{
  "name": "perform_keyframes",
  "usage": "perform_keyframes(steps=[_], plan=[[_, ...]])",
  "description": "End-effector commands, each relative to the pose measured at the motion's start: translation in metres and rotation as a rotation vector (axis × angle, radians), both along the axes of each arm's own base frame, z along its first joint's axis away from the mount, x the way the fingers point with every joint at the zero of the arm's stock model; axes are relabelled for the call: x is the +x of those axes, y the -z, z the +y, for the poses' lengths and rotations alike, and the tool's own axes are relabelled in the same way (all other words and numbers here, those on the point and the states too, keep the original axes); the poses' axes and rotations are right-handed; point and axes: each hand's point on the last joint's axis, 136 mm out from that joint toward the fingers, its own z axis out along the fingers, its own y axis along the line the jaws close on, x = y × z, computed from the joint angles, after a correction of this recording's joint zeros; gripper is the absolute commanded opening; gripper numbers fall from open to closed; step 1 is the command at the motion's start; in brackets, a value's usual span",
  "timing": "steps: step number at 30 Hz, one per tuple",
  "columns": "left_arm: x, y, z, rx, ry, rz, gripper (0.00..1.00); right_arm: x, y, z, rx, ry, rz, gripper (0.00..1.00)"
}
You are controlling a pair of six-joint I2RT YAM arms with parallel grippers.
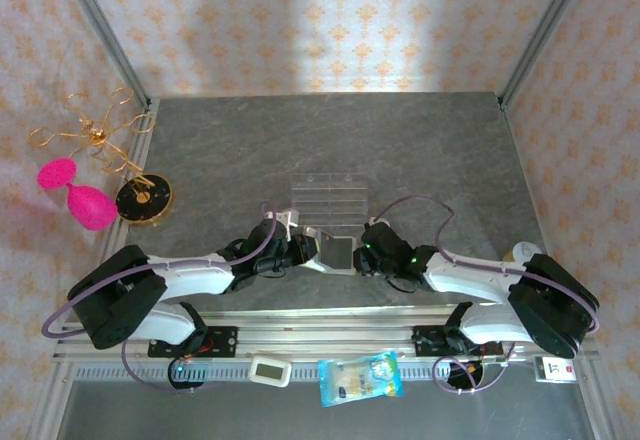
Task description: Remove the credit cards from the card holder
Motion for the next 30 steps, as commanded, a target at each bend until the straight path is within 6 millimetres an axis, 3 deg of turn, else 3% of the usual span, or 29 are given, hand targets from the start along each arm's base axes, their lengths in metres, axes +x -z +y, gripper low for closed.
perform_keyframes(steps=[1, 7, 10, 14, 18, 23, 26, 30], plan=[[-0.007, 0.016, 0.017, 0.058, -0.035, 0.045, 0.17, 0.007, -0.006, -0.001, -0.021, 0.016, -0.026, 0.28], [-0.009, 0.017, 0.055, 0.113, -0.14, 0.037, 0.27, 0.012, -0.024, 0.007, 0.028, 0.005, -0.064, 0.37], [-0.006, 0.004, 0.066, 0.116, -0.175, -0.02, 0.36, 0.013, -0.028, 0.019, 0.065, -0.023, -0.057, 0.38], [0.002, -0.024, 0.043, 0.056, -0.099, -0.098, 0.4, 0.017, -0.03, 0.031, 0.111, -0.034, -0.043, 0.4], [0.006, -0.033, 0.007, 0.069, 0.011, -0.136, 0.4, 0.022, -0.035, 0.04, 0.187, -0.038, -0.018, 0.41], [0.004, -0.015, -0.009, 0.06, 0.057, -0.095, 0.38, 0.024, -0.035, 0.04, 0.249, -0.022, 0.017, 0.41], [0.004, 0.013, 0.004, 0.143, 0.015, -0.026, 0.32, 0.023, -0.031, 0.042, 0.259, -0.022, 0.036, 0.41], [-0.002, 0.035, 0.019, 0.185, -0.021, 0.023, 0.28, 0.022, -0.024, 0.042, 0.246, -0.023, 0.054, 0.4]])
